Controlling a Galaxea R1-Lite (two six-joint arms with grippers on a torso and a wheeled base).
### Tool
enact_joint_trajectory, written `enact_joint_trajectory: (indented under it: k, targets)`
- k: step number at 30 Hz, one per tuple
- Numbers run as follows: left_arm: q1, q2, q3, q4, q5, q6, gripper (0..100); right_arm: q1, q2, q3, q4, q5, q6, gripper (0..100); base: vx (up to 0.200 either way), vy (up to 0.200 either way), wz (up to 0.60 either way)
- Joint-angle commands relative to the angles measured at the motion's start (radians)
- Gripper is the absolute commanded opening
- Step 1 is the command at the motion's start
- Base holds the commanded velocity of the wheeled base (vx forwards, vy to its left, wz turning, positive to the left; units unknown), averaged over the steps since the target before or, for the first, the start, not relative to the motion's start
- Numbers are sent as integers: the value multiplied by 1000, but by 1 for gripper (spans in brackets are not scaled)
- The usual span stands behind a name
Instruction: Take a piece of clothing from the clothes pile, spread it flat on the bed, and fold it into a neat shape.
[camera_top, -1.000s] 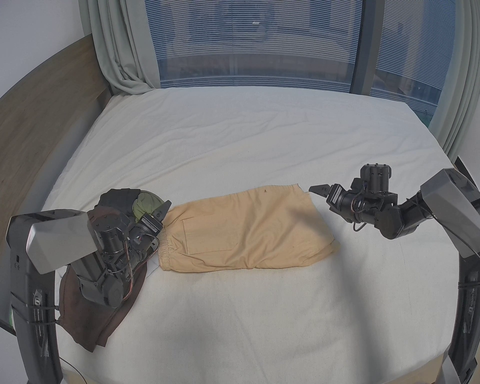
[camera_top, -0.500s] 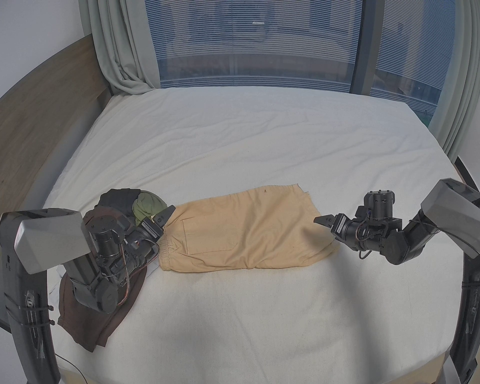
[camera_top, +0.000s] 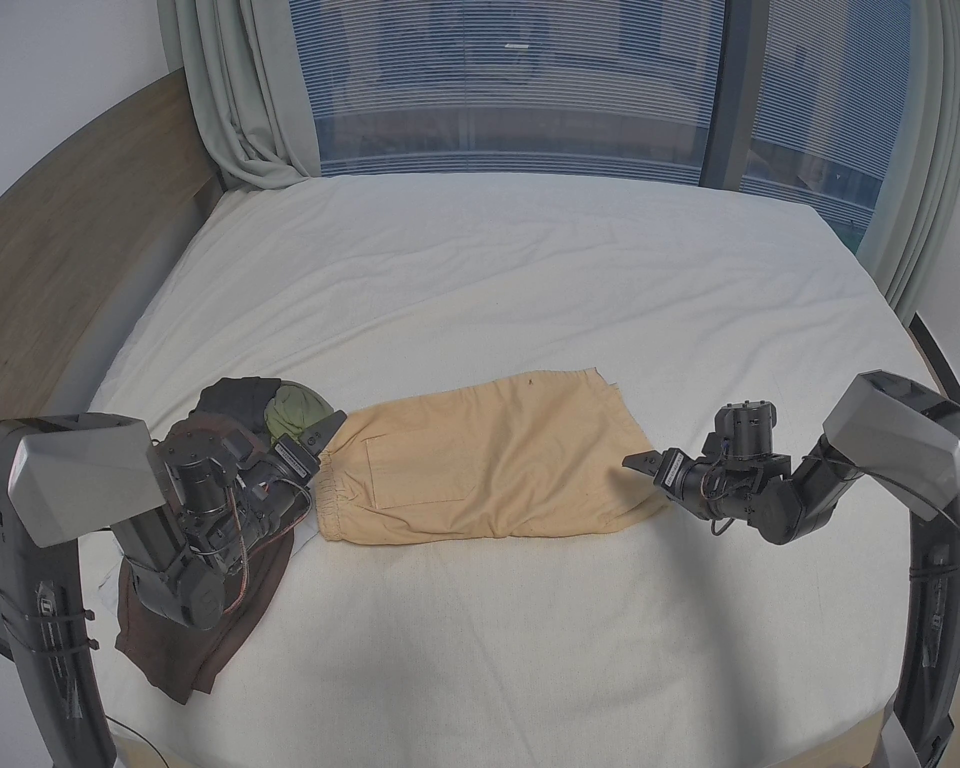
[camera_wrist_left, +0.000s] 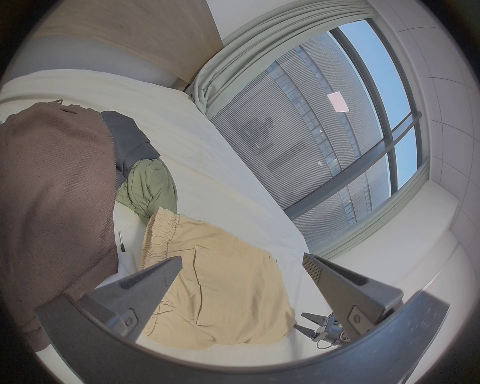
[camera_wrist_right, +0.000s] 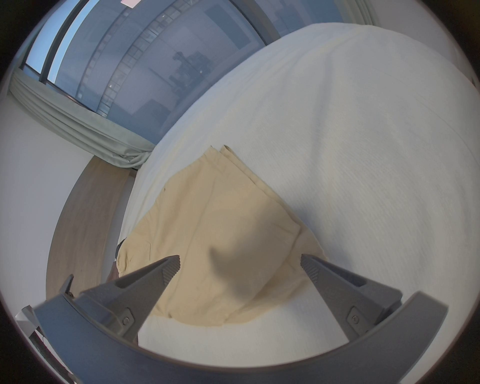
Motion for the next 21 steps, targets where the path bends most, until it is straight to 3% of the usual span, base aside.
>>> enact_joint_trajectory:
  k: [1, 9, 10, 21]
  targets:
    - [0, -2, 0, 0, 1, 0, 100, 5, 57, -23, -43, -13, -1, 100, 0, 0, 0]
    - [3, 3, -5, -1, 4, 0, 100, 11, 69, -24, -76, -19, 2, 100, 0, 0, 0]
    - [1, 3, -5, -1, 4, 0, 100, 11, 68, -24, -76, -19, 5, 0, 0, 0, 0]
    - [1, 6, -6, 0, 6, 0, 100, 10, 62, -23, -76, -22, 24, 0, 0, 0, 0]
